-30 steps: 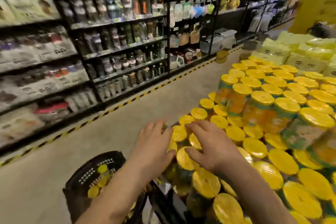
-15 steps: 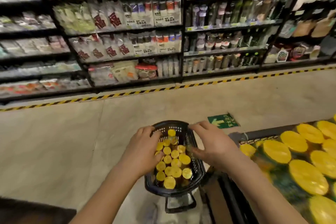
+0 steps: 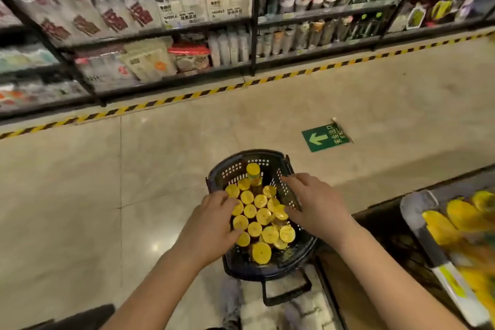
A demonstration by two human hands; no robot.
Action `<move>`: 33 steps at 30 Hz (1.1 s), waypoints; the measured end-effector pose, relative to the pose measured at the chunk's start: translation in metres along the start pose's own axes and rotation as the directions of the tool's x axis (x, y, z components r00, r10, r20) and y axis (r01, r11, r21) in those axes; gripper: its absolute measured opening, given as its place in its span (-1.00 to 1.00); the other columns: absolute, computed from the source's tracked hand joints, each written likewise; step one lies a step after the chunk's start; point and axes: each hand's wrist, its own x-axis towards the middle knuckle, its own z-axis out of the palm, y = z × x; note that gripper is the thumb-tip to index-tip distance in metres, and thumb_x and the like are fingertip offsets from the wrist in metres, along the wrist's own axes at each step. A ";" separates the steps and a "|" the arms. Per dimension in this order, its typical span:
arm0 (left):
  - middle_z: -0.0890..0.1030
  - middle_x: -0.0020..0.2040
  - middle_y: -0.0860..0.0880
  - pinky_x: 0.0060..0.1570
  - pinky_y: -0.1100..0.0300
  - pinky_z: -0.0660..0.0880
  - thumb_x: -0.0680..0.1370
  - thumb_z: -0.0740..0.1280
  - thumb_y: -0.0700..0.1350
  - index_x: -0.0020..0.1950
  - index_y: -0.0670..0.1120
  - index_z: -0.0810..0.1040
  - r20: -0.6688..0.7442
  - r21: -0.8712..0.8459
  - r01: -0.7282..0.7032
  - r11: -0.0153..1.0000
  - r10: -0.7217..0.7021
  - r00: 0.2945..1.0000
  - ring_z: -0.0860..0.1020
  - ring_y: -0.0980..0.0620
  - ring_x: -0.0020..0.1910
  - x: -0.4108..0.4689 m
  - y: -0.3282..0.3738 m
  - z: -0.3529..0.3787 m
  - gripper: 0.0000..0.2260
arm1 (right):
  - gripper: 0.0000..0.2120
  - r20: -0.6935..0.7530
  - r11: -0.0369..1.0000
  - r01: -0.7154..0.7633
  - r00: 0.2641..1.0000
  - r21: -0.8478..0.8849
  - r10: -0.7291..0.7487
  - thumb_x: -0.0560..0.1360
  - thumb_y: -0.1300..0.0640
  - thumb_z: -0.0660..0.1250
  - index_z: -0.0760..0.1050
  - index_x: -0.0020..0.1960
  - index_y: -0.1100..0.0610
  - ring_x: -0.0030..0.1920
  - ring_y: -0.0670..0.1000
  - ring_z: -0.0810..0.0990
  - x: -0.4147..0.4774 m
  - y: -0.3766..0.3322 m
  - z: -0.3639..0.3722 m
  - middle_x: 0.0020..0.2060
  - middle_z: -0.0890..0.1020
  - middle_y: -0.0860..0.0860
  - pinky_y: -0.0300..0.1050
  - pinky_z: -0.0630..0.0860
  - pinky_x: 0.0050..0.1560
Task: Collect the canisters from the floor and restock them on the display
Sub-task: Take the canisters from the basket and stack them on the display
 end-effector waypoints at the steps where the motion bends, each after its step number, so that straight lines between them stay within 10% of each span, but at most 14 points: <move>1: 0.32 0.47 0.01 0.35 0.11 0.34 0.57 0.34 0.17 0.52 0.03 0.33 0.025 -0.009 0.001 1.000 -0.001 1.000 0.29 -0.02 0.44 0.011 -0.004 0.010 -0.44 | -0.39 -0.003 1.000 -0.015 1.000 0.027 0.015 0.39 0.02 0.54 0.50 0.41 0.09 0.13 0.16 0.63 0.008 0.009 0.014 0.22 0.60 0.08 -0.01 0.57 -0.01; 21: 0.25 0.49 -0.06 0.33 -0.03 0.42 0.53 0.39 0.21 0.52 0.03 0.26 0.403 0.029 0.155 0.988 -0.153 0.902 0.28 -0.12 0.45 0.159 -0.073 0.372 -0.36 | -0.38 0.137 0.977 -0.085 0.989 0.198 0.059 0.38 0.10 0.51 0.46 0.42 0.08 0.22 0.21 0.55 0.066 0.153 0.379 0.30 0.52 0.08 0.15 0.55 0.14; 33: 0.24 0.39 -0.12 0.07 -0.04 0.49 0.44 0.46 0.28 0.51 -0.03 0.09 0.450 0.034 0.447 0.894 -0.413 0.792 0.41 -0.20 0.35 0.183 -0.056 0.459 -0.16 | -0.31 0.196 0.979 -0.088 0.979 0.184 0.051 0.37 0.17 0.52 0.41 0.47 0.05 0.45 0.15 0.35 0.058 0.162 0.430 0.44 0.40 0.08 0.10 0.38 0.39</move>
